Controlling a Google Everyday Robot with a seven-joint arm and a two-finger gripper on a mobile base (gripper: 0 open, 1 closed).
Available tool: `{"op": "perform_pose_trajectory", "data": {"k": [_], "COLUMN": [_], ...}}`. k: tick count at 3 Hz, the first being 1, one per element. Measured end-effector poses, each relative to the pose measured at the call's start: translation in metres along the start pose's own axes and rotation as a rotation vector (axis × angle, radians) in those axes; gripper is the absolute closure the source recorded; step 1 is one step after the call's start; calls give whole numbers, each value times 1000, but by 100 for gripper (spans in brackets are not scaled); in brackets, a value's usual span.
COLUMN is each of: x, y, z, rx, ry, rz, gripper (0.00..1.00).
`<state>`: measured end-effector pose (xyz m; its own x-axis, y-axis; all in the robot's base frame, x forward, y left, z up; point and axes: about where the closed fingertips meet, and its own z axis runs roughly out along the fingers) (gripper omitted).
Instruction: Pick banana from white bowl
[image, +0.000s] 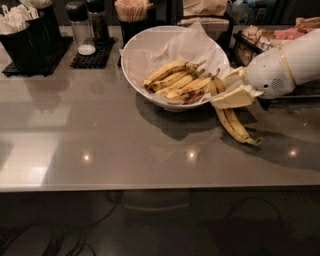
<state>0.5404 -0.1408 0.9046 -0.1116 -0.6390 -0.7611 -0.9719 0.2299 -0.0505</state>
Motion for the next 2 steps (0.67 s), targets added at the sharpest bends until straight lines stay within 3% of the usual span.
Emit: {"op": "perform_pose_trajectory", "data": {"k": [1,2], "x": [9,13], "y": [18,19], "z": [-21,-25], "rx": [44,50], "ry": [-56,-58], "rz": [19,27], "gripper": [100,100]}}
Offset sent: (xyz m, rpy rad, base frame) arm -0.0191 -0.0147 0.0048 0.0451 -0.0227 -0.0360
